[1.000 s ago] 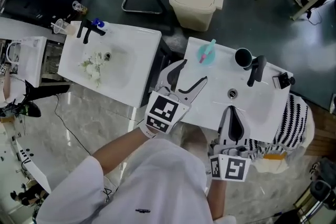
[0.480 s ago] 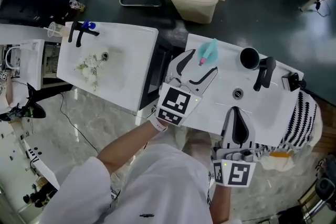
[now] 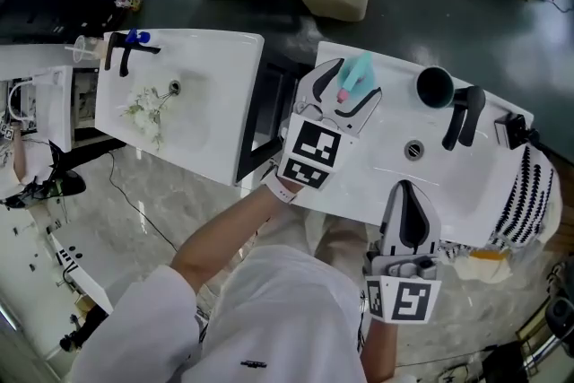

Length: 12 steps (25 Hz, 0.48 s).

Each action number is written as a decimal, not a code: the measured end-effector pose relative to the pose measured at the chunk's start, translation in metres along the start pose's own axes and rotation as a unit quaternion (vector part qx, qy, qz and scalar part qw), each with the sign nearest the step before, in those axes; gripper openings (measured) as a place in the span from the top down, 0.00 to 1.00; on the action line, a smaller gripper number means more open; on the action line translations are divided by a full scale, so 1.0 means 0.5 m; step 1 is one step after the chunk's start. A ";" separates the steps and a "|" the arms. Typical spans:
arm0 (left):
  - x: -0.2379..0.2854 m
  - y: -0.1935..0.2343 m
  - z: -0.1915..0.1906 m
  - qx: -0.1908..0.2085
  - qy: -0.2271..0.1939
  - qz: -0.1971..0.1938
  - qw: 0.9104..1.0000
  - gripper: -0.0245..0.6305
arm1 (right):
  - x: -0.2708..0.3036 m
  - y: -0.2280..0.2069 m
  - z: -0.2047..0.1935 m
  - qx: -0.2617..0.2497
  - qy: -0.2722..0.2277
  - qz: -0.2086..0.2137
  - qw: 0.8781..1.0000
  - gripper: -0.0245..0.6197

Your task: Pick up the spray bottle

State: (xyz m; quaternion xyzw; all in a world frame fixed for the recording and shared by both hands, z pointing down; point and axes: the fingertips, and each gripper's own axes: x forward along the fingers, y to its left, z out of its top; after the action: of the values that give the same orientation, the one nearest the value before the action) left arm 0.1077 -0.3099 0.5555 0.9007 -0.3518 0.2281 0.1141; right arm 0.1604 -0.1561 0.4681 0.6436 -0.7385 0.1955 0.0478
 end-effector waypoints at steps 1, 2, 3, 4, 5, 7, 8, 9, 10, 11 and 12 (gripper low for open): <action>0.006 0.001 -0.003 0.002 0.002 0.000 1.000 0.51 | -0.001 -0.003 -0.004 0.001 0.002 -0.001 1.000 0.95; 0.011 0.003 -0.004 0.004 0.003 0.001 1.000 0.51 | -0.002 -0.007 -0.007 0.002 0.003 -0.003 1.000 0.95; 0.015 0.004 -0.006 0.005 0.004 0.002 1.000 0.51 | -0.003 -0.010 -0.009 0.002 0.004 -0.004 1.000 0.95; 0.019 0.006 -0.007 0.006 0.006 0.003 1.000 0.53 | -0.003 -0.013 -0.011 0.003 0.004 -0.006 1.000 0.95; 0.023 0.007 -0.009 0.008 0.007 0.004 1.000 0.54 | -0.004 -0.016 -0.012 0.003 0.004 -0.007 1.000 0.95; 0.029 0.011 -0.015 0.011 0.013 0.007 1.000 0.62 | -0.007 -0.020 -0.015 0.005 0.004 -0.010 1.000 0.95; 0.031 0.012 -0.019 0.013 0.016 0.008 1.000 0.68 | -0.008 -0.021 -0.017 0.006 0.004 -0.011 1.000 0.95; 0.032 0.013 -0.021 0.015 0.019 0.008 1.000 0.72 | -0.010 -0.020 -0.017 0.007 0.004 -0.011 1.000 0.95; 0.032 0.013 -0.021 0.017 0.020 0.007 1.000 0.72 | -0.011 -0.019 -0.017 0.007 0.003 -0.011 1.000 0.95; 0.032 0.013 -0.021 0.019 0.021 0.005 1.000 0.72 | -0.012 -0.016 -0.017 0.008 0.003 -0.011 1.000 0.95; 0.031 0.013 -0.020 0.020 0.022 0.004 1.000 0.73 | -0.014 -0.012 -0.016 0.008 0.002 -0.010 1.000 0.95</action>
State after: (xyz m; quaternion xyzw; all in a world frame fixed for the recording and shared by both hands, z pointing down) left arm 0.1098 -0.3200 0.5723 0.8961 -0.3481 0.2554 0.1028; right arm 0.1661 -0.1476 0.4746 0.6512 -0.7301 0.2019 0.0461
